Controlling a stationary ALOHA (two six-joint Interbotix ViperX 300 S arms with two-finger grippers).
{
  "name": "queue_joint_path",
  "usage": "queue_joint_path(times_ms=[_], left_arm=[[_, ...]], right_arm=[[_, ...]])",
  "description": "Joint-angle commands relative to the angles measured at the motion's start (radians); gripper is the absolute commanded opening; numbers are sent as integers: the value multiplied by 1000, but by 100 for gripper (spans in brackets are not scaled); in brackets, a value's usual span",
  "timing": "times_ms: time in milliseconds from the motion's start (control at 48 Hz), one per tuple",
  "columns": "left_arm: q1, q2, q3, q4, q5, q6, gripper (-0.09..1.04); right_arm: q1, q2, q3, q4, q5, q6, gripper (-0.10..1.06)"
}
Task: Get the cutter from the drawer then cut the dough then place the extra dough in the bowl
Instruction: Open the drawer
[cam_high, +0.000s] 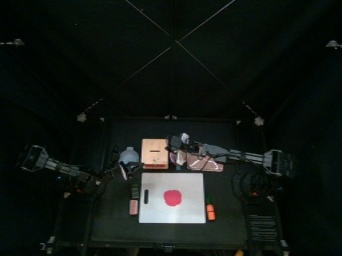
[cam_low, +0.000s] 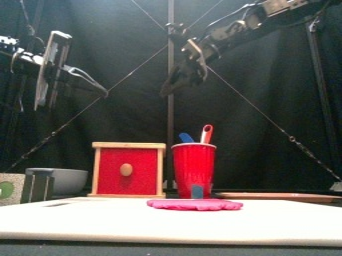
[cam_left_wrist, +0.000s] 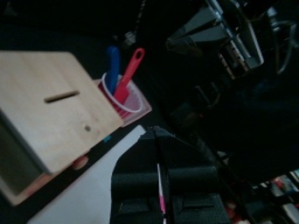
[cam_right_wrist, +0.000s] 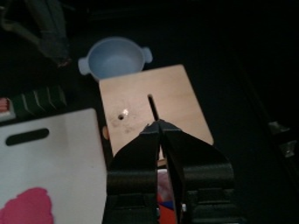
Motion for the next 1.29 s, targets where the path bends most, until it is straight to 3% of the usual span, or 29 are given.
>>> queue_joint_path(times_ms=[21,208,333,458,708,958,1125,1292], left_arm=[[-41,124,-72,-75,-32,-2,-2],[-60,305,-160,-140,-32,-5,0],[-63,337,-163,-160,-32,-37,1],[-64,342,-137,-192,-32,-78,4],[-63,388,-133,-195,-46,-147,12],[-48,449,-167,-146,-41,-156,20],[-48,460,-186,-149,-41,-158,39],[-34,462,-192,-181,-34,-161,66]], right_arm=[[-2,77,-118,44,61,-37,5],[-2,216,-270,238,181,-233,5],[-15,288,-348,414,276,-417,5],[-34,334,-377,512,316,-534,5],[-67,371,-383,489,318,-540,5],[-67,390,-365,457,322,-535,5],[-61,393,-347,451,324,-534,5],[-61,393,-328,439,324,-534,5]])
